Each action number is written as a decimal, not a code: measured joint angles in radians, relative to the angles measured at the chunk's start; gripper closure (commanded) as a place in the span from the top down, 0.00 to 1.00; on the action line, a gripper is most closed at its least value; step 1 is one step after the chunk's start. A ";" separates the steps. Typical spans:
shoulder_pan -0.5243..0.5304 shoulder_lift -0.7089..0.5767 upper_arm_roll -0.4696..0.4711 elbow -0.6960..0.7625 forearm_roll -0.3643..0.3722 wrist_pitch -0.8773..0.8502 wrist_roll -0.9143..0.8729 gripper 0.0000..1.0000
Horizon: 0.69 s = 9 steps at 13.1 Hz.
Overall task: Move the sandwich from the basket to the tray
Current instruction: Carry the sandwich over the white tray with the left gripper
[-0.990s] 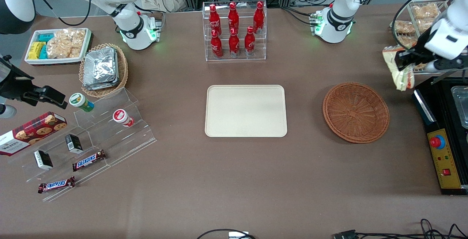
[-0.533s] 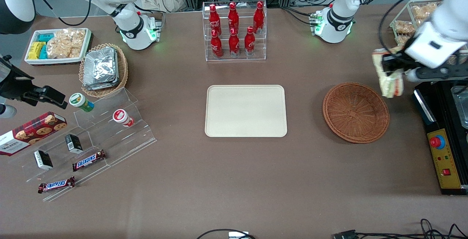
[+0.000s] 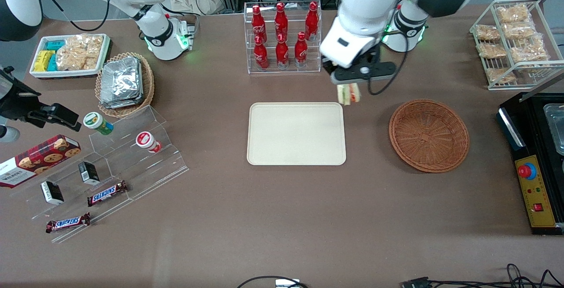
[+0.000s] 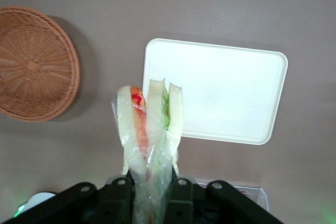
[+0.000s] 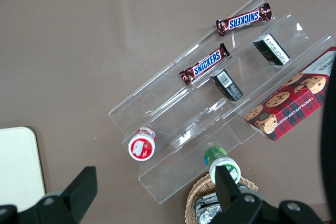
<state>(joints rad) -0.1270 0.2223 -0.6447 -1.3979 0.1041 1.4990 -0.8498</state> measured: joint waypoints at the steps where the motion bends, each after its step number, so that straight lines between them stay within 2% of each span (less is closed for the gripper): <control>1: 0.000 0.034 -0.015 0.012 0.018 0.001 -0.004 0.00; 4: 0.003 0.094 -0.018 -0.030 0.055 0.059 0.026 0.00; 9: 0.006 0.111 0.001 -0.415 0.186 0.527 0.036 0.00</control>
<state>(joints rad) -0.1209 0.3330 -0.6437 -1.8124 0.2905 2.0262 -0.8139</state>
